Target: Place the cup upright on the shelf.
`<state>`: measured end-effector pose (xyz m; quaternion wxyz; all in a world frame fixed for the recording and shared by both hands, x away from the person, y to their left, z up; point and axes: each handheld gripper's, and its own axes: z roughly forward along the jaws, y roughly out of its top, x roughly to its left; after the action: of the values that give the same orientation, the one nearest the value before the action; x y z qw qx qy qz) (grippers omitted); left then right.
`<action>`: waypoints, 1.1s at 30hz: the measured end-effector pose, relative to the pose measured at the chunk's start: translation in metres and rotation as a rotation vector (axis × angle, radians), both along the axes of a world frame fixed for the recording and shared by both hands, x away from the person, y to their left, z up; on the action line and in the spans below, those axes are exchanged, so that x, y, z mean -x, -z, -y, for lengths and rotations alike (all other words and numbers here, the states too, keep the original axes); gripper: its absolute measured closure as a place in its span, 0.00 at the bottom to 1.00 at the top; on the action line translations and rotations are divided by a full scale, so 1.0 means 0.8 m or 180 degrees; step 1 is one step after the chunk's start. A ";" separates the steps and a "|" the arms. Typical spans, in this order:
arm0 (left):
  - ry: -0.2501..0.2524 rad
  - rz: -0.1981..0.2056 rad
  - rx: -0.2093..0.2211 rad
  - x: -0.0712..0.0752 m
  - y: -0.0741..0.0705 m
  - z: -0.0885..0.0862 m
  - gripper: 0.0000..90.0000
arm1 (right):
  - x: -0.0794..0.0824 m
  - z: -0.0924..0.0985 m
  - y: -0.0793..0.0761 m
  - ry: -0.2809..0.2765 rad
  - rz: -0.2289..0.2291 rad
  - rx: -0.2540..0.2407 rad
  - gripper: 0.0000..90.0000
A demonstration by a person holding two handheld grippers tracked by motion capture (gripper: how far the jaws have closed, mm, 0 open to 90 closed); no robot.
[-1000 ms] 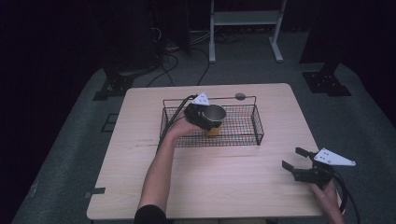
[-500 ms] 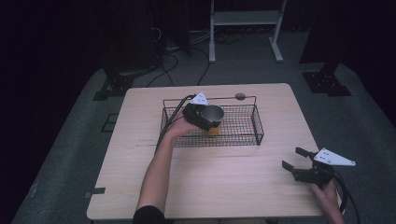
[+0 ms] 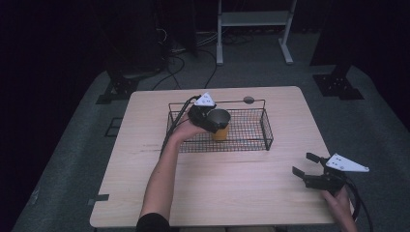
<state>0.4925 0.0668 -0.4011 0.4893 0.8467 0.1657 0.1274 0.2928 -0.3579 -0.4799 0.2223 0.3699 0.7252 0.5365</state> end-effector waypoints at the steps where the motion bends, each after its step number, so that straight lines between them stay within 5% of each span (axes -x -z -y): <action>1: -0.0004 0.0006 0.0001 0.000 -0.001 -0.001 0.03 | 0.000 0.000 0.000 -0.0002 0.0000 -0.0006 0.15; 20: -0.0054 0.0165 0.0399 0.022 -0.026 -0.020 0.03 | 0.000 -0.002 0.000 0.0033 -0.0010 0.0024 0.15; 33: -0.0042 0.0215 0.0536 0.037 -0.032 -0.027 0.03 | 0.000 -0.002 0.000 0.0044 -0.0008 0.0035 0.15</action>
<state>0.4633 0.0884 -0.3755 0.5631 0.7967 0.1649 0.1447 0.2927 -0.3560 -0.4799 0.2271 0.3744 0.7259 0.5305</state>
